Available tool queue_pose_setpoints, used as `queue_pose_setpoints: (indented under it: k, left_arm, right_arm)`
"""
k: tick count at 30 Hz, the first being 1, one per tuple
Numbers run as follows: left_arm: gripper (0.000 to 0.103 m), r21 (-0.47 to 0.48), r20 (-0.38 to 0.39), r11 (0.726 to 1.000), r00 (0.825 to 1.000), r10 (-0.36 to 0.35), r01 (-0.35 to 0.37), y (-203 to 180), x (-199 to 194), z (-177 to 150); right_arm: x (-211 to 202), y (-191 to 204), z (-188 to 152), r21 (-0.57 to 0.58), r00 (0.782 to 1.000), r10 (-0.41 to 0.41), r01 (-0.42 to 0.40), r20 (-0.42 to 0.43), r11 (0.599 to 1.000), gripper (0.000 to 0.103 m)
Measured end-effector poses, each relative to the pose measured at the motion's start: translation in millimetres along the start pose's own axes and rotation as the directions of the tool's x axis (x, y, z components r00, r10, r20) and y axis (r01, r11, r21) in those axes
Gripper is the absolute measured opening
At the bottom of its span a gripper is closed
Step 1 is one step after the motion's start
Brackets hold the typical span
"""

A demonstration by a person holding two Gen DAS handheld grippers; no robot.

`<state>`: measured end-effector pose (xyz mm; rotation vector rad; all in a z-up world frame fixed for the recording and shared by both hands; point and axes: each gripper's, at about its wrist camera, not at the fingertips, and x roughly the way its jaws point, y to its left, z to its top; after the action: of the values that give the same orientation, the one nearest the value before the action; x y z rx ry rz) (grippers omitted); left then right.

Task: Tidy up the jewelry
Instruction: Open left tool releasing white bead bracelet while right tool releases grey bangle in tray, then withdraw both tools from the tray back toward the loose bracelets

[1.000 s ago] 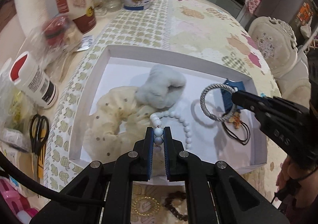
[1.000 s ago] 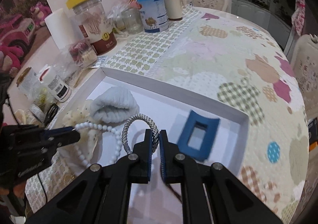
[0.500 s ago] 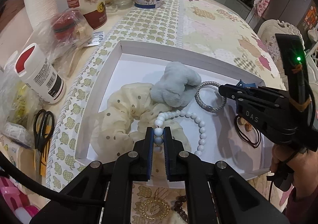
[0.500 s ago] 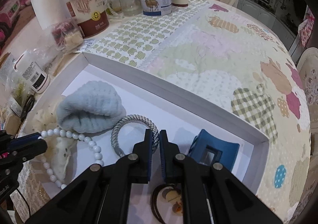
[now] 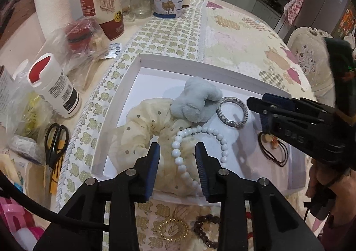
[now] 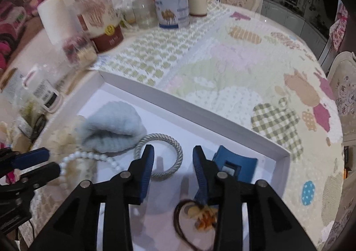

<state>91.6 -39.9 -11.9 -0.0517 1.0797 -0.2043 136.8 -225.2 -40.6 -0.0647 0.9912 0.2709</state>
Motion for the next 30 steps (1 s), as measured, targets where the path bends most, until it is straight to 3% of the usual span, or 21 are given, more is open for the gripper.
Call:
queue_pose_setpoints:
  k: [7, 16, 30]
  left_arm:
    - [0.022, -0.015, 0.015, 1.0, 1.0, 0.018, -0.018, 5.2, -18.9, -12.3]
    - [0.022, 0.048, 0.052, 0.998, 0.998, 0.04, -0.043, 2.1, -47.3, -33.7]
    - [0.022, 0.104, 0.015, 0.994, 0.999, -0.032, 0.03, -9.9, -69.8, -77.3]
  right_arm:
    - [-57.9, 5.5, -25.2, 0.035, 0.996, 0.024, -0.027, 0.087, 0.999, 0.049]
    - [-120.5, 12.7, -82.3, 0.062, 0.991, -0.004, -0.004, 0.136, 0.998, 0.052]
    - [-151.5, 0.1, -179.7, 0.18, 0.994, -0.054, 0.037, 0.094, 0.983, 0.055]
